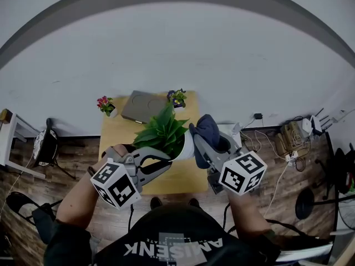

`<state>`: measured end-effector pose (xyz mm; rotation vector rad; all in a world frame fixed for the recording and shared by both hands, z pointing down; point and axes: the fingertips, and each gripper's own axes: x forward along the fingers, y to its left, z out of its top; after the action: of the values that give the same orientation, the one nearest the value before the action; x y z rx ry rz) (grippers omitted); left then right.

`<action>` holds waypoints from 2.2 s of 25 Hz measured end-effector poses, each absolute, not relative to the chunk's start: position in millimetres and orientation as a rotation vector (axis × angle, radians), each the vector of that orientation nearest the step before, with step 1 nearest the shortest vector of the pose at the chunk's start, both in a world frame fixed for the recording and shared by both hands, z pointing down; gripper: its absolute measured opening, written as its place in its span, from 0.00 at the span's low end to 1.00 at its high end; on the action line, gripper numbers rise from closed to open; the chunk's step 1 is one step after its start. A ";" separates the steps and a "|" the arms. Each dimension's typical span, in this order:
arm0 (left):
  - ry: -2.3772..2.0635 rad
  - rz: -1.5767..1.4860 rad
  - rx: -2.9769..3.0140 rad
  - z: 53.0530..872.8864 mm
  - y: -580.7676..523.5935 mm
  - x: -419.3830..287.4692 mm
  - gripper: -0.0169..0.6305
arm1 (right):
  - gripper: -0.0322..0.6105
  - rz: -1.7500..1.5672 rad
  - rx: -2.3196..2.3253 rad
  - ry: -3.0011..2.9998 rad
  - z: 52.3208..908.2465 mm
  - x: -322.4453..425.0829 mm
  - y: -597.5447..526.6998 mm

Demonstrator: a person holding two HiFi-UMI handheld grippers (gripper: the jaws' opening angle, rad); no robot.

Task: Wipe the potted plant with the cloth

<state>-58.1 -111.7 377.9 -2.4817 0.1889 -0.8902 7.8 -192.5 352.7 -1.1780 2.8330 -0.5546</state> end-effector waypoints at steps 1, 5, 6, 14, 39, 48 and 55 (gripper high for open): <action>0.186 -0.895 -2.479 378.5 -111.7 -58.0 0.04 | 0.25 -0.574 -1.189 2.828 358.0 10.5 -192.6; 0.166 -0.916 -2.462 383.1 -112.0 -58.2 0.04 | 0.25 -0.651 -1.223 2.816 380.0 18.5 -193.2; 0.159 -0.922 -2.457 384.5 -111.8 -58.2 0.04 | 0.25 -0.669 -1.232 2.816 385.6 20.5 -193.2; 0.023 -1.015 -2.349 398.8 -105.8 -60.1 0.04 | 0.25 -0.816 -1.302 2.789 421.4 43.8 -186.2; -0.062 -1.048 -2.155 394.1 -70.9 -59.5 0.04 | 0.25 -0.701 -0.962 2.813 338.7 0.8 -173.7; -0.081 -1.041 -2.143 399.2 -71.5 -60.7 0.04 | 0.25 -0.886 -0.997 2.758 388.3 14.8 -170.8; -0.117 -1.030 -2.138 403.1 -74.8 -59.9 0.05 | 0.25 -0.976 -1.059 2.734 420.1 28.5 -170.8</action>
<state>-59.9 -74.8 403.1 -2.1375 -0.1171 -1.0303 28.5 -170.8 420.1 -1.0591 2.7344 -0.9762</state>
